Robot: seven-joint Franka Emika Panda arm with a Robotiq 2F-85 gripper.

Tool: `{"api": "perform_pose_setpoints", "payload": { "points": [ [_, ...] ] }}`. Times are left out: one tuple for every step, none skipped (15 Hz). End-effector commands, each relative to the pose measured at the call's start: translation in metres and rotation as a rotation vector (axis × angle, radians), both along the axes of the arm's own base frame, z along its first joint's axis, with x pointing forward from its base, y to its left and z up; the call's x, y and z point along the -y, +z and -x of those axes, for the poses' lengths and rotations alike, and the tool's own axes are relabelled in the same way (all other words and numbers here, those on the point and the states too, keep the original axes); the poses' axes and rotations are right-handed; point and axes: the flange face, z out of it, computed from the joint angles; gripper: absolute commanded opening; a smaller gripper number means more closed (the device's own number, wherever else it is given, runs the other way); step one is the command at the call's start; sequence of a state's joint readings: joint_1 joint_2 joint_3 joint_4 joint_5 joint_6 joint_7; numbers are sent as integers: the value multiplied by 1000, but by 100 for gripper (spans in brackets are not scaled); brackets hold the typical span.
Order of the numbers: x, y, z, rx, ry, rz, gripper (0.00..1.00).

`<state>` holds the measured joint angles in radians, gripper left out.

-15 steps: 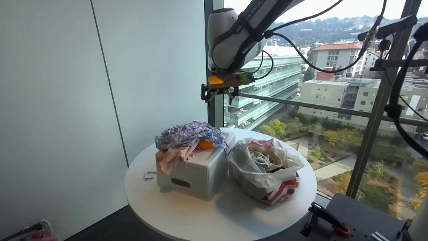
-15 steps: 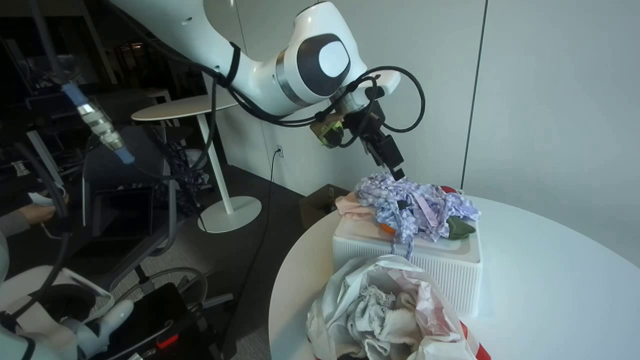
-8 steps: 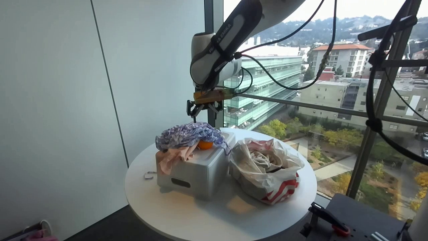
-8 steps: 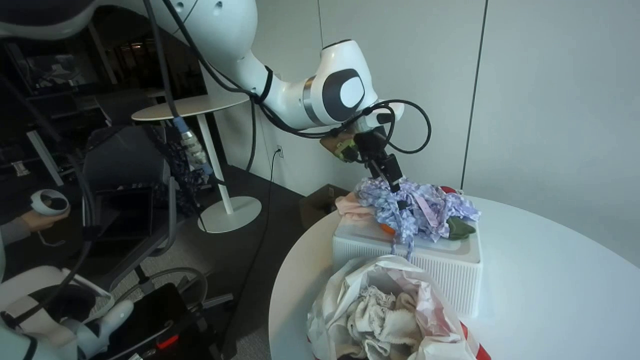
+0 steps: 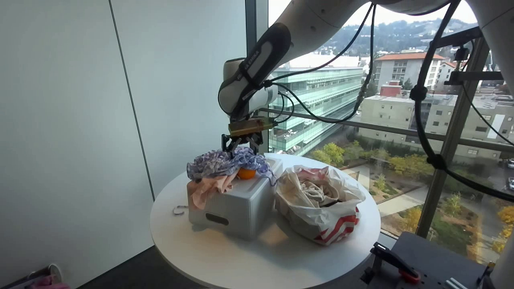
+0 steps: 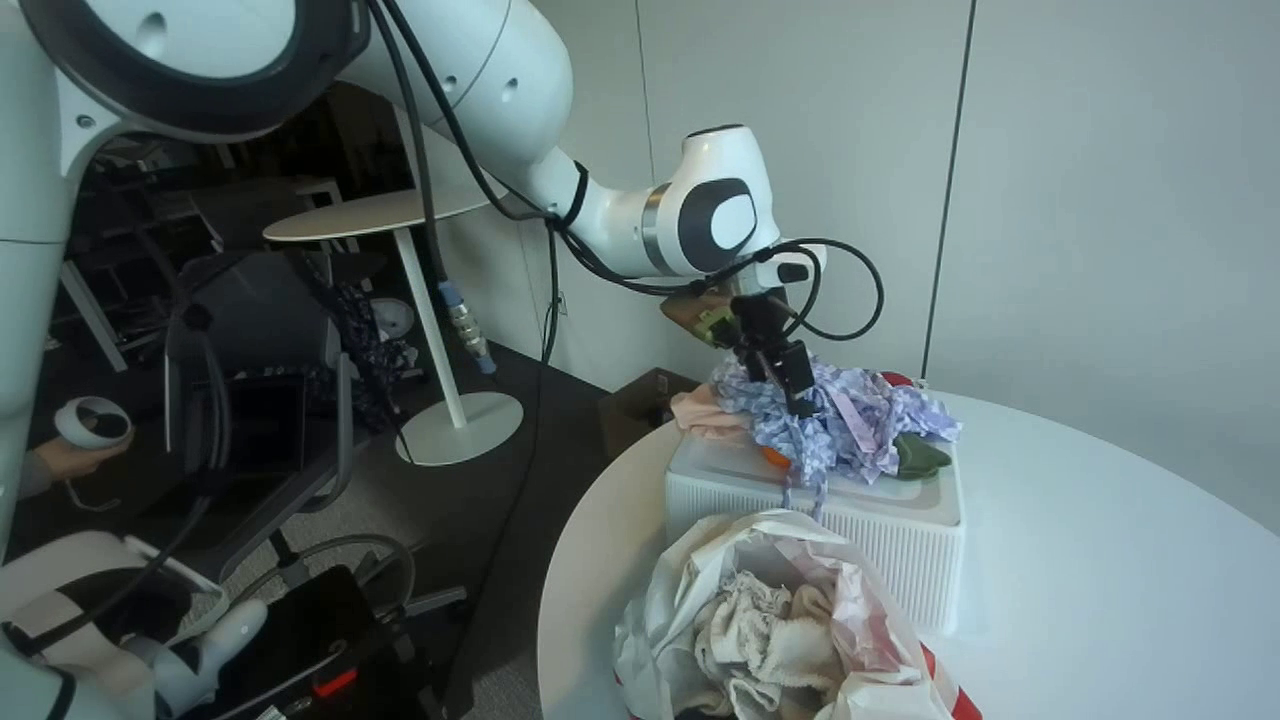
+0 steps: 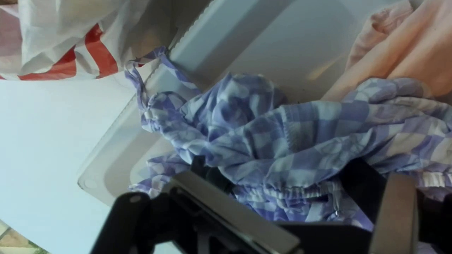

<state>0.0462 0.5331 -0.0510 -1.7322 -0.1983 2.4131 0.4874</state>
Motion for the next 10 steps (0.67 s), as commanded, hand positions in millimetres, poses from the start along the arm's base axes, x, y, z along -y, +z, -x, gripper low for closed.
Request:
{"api": "perform_pose_setpoints", "payload": {
  "points": [
    [4,-5,-17,-22,9,-2,100],
    [4,-7,-18,-29,16,-3,100],
    [4,-9,-19,-36,23,-5,75],
    [4,-10,-19,-43,28,-7,73],
    [3,-10,-19,-49,31,-8,66],
    [3,-10,-20,-51,32,-11,58],
    [3,-9,-19,-52,31,-14,50],
    [4,-7,-19,-51,28,-17,43],
    [4,-5,-19,-50,27,-20,34],
    [4,-4,-19,-49,23,-23,27]
  ]
}}
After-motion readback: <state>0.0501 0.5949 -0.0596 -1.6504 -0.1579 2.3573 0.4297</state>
